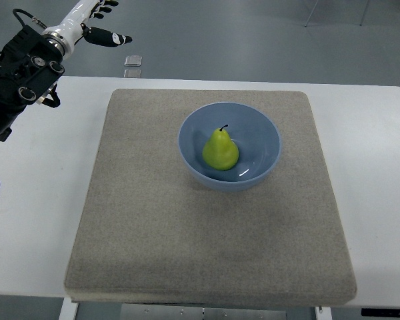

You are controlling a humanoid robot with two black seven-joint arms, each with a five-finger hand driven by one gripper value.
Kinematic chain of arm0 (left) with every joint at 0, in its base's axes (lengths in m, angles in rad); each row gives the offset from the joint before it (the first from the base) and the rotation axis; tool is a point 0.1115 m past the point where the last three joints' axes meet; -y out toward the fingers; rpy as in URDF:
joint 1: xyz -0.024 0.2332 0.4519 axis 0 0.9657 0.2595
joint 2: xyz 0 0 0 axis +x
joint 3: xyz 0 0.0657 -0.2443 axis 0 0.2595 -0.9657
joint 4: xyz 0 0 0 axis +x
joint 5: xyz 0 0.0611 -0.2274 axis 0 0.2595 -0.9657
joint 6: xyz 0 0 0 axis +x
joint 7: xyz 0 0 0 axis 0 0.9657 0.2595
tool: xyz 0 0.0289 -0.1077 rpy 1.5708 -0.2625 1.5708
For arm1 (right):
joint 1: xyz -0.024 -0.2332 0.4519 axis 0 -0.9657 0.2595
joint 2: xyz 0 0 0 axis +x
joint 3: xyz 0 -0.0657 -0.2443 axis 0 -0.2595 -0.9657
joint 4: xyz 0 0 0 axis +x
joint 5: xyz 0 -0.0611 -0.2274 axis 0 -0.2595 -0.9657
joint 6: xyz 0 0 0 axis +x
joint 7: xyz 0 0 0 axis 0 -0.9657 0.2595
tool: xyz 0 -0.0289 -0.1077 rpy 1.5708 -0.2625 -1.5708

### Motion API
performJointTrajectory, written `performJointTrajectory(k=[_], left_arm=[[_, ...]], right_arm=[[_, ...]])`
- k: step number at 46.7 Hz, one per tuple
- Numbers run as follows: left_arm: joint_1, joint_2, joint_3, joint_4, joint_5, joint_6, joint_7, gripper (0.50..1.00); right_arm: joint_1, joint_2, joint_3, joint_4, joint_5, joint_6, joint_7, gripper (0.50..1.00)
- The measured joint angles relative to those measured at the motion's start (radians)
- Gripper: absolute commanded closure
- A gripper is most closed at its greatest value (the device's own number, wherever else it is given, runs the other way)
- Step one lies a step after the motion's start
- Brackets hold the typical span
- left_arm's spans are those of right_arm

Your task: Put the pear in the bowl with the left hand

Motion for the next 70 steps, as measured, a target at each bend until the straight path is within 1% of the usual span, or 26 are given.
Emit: performJointTrajectory(k=[13,17,20,23,31,35,36,38,39,40,41,42,54,70], left_arm=[[0.004,0.002,-0.003,0.014,-0.375,-0.007,-0.001,0.632],[0.033,0.004,-0.001,0.014,-0.498,-0.019,-0.004,0.634],[0.058,0.004,0.0,0.013,-0.54,-0.025,-0.01,0.634],[0.078,0.007,-0.01,0.012,-0.553,-0.056,-0.022,0.636],[0.109,0.009,-0.108,0.011,-0.586,-0.206,-0.059,0.634],[0.125,0.01,-0.178,0.012,-0.606,-0.266,-0.064,0.63],[0.127,0.01,-0.193,0.012,-0.609,-0.277,-0.065,0.626],[0.13,0.009,-0.216,0.012,-0.618,-0.294,-0.066,0.6],[0.133,0.007,-0.227,0.012,-0.623,-0.301,-0.066,0.564],[0.136,0.006,-0.232,0.012,-0.627,-0.304,-0.066,0.525],[0.138,0.004,-0.235,0.012,-0.631,-0.307,-0.066,0.51],[0.139,0.003,-0.237,0.012,-0.635,-0.307,-0.066,0.508],[0.142,0.001,-0.239,0.013,-0.732,-0.301,-0.064,0.508],[0.169,-0.023,-0.239,0.017,-0.766,-0.3,-0.064,0.508]], right_arm=[[0.0,0.0,0.0,0.0,0.0,0.0,0.0,0.576],[0.0,0.0,0.0,0.0,0.0,0.0,0.0,0.574],[0.0,0.0,0.0,0.0,0.0,0.0,0.0,0.576],[0.0,0.0,0.0,0.0,0.0,0.0,0.0,0.576],[0.0,0.0,0.0,0.0,0.0,0.0,0.0,0.576],[0.0,0.0,0.0,0.0,0.0,0.0,0.0,0.576],[0.0,0.0,0.0,0.0,0.0,0.0,0.0,0.576],[0.0,0.0,0.0,0.0,0.0,0.0,0.0,0.576],[0.0,0.0,0.0,0.0,0.0,0.0,0.0,0.576],[0.0,0.0,0.0,0.0,0.0,0.0,0.0,0.576],[0.0,0.0,0.0,0.0,0.0,0.0,0.0,0.576],[0.0,0.0,0.0,0.0,0.0,0.0,0.0,0.574],[0.0,0.0,0.0,0.0,0.0,0.0,0.0,0.576],[0.0,0.0,0.0,0.0,0.0,0.0,0.0,0.576]])
